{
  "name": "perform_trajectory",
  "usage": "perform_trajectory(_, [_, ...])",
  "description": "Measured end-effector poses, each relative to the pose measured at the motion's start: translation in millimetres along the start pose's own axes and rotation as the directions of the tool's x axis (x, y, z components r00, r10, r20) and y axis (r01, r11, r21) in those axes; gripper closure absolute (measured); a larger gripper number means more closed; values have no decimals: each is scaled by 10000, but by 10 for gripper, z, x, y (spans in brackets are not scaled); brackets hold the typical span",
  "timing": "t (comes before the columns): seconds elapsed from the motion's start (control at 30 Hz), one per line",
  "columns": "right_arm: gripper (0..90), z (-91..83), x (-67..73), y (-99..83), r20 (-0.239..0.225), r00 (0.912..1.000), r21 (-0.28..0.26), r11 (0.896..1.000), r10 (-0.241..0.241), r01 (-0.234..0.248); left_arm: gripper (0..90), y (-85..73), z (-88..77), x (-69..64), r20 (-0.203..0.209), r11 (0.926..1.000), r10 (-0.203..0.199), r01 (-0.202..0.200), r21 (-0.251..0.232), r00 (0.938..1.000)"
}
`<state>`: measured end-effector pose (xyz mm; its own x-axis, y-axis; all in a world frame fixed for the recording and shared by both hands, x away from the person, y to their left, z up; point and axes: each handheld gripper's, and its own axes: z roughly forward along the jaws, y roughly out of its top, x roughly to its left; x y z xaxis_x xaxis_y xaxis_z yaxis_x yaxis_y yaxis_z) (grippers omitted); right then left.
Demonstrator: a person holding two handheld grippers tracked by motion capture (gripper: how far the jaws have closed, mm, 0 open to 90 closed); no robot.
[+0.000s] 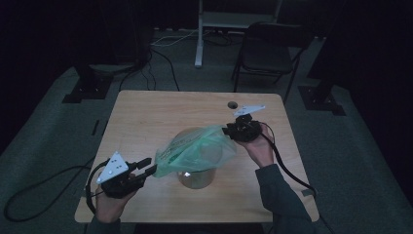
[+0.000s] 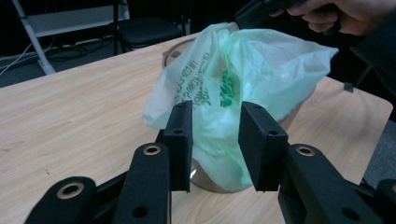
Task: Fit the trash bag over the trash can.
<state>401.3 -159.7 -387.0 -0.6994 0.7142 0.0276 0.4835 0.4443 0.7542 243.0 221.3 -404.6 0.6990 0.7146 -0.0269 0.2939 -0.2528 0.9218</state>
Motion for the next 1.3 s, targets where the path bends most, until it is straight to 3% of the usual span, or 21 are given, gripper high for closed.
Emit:
perform_trajectory(0.33, [658,-146,63,-18,-140,9995,-192,9994,-277,274,629,125,117,161,57,9998,-190,190,-84,9998])
perform_trajectory(0.37, [655,-204,64,-17,-253,9994,-343,9991,-253,244,616,216,197,231,52,9998,-213,213,-50,9998])
perform_trajectory(0.5, [645,-288,106,-22,-380,9985,-426,9984,-389,373,578,318,351,340,160,9988,-404,399,289,9991])
perform_trajectory(0.67, [631,-339,195,-47,-636,9957,-421,9970,-669,643,554,377,591,466,727,9896,-1215,1150,868,9899])
perform_trajectory(1.0, [601,-371,352,-157,-1031,9896,-376,9946,-1001,967,534,401,953,528,1046,9752,-1388,1176,1876,9848])
perform_trajectory(1.13, [592,-345,386,-205,-1087,9884,-235,9943,-1058,1038,545,387,1013,550,1095,9708,-1577,1338,1990,9814])
perform_trajectory(1.2, [589,-310,373,-229,-1082,9894,-158,9953,-964,952,571,377,1035,563,1164,9674,-1761,1499,2041,9775])
perform_trajectory(1.3, [590,-267,333,-249,-1082,9911,-52,9970,-772,770,631,368,1055,579,1132,9638,-1837,1563,2162,9764])
